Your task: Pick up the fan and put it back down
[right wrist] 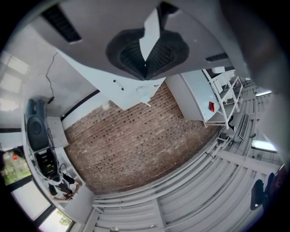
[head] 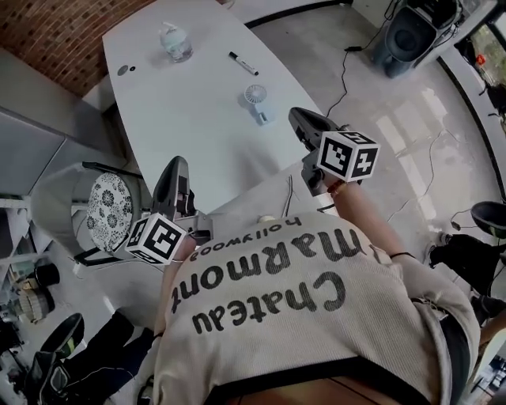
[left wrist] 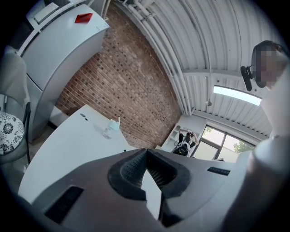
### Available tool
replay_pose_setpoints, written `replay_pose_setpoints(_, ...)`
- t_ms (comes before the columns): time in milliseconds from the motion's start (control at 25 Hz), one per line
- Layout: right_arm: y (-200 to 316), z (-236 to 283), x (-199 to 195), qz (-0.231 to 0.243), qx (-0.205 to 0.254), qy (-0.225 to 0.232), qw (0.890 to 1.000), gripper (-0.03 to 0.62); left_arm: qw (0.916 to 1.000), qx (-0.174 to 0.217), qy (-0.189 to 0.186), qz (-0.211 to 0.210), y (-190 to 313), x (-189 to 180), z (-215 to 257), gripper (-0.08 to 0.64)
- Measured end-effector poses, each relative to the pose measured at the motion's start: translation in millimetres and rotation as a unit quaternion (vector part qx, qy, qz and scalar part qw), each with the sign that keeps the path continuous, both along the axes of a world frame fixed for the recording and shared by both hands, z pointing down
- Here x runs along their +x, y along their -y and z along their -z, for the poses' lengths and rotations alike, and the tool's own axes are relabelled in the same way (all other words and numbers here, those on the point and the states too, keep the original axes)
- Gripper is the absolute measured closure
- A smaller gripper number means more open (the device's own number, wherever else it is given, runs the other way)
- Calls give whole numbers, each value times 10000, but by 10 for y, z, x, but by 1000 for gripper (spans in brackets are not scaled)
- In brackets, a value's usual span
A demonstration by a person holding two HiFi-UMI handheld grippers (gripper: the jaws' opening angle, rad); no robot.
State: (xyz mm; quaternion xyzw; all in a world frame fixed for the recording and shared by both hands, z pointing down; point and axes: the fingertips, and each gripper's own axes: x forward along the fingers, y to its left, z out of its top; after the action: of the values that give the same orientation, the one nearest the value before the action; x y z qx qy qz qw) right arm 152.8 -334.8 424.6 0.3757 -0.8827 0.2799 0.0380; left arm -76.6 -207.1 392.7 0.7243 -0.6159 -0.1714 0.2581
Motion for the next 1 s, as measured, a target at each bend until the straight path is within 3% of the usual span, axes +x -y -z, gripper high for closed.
replay_pose_setpoints(400, 601, -318, -134, 201, -199, 23, 9996, 589, 9980, -116, 37, 614, 137, -206, -54, 560)
replay_pose_setpoints(600, 814, -748, -180, 113, -608, 1, 9981, 584, 9947, -395, 67, 947, 43, -373, -168, 560)
replay_pose_setpoints(760, 838, -1053, -279, 126, -1006, 92, 9948, 510, 9911, -558, 65, 1210, -54, -509, -308, 560)
replay_pose_setpoints(1000, 860, -1374, -434, 189, -1268, -219, 9915, 387, 9875, -668, 51, 1424, -168, -621, -415, 560)
